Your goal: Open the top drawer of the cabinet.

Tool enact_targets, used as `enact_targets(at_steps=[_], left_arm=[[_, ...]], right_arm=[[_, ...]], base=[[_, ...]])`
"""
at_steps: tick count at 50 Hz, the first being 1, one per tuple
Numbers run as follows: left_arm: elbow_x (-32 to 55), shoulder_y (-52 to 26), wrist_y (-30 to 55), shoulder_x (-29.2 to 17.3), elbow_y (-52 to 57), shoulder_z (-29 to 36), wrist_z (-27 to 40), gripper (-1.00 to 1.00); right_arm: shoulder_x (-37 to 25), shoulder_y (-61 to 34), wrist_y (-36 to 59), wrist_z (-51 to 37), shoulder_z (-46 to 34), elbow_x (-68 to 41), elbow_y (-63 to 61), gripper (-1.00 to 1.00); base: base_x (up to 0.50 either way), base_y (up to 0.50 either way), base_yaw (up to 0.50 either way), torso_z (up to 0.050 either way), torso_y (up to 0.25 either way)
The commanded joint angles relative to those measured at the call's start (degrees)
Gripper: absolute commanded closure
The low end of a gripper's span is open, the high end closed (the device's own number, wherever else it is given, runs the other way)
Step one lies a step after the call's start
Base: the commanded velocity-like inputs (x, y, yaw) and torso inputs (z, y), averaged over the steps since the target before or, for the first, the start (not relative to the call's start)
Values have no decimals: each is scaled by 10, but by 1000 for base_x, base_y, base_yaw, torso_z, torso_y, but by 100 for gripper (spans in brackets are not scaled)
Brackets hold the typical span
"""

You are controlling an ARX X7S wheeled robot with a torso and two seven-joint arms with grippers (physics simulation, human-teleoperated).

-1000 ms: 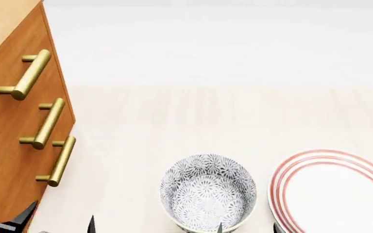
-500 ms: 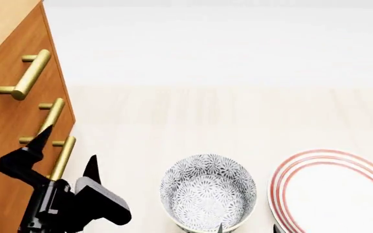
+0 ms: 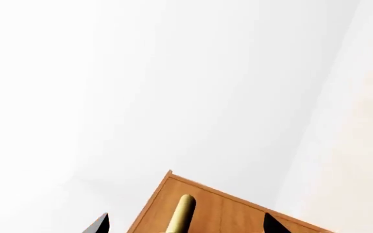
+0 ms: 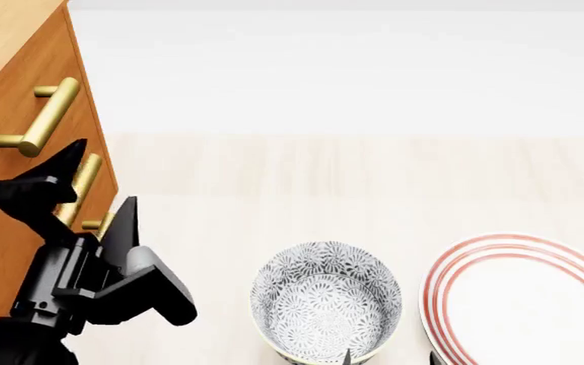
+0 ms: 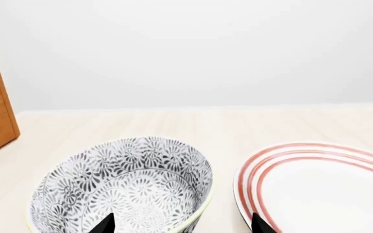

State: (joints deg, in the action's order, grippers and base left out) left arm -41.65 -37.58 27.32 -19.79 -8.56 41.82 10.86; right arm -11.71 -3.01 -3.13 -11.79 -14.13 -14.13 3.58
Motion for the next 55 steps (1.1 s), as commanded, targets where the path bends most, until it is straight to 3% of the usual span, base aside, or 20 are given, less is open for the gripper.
enact_targets(at_steps=[1, 27, 55], left_arm=[[-35, -9, 50, -20, 64, -1, -49, -100], [-36, -62, 72, -48, 59, -23, -90, -100], [4, -78, 46, -37, -8, -27, -95, -100]], right_arm=[[7, 2, 1, 7, 7, 4, -4, -100], [0, 6, 2, 5, -6, 0, -5, -100], [-4, 4, 0, 4, -14, -7, -1, -100]], base=[[0, 0, 0, 0, 0], [0, 0, 0, 0, 0], [0, 0, 0, 0, 0]])
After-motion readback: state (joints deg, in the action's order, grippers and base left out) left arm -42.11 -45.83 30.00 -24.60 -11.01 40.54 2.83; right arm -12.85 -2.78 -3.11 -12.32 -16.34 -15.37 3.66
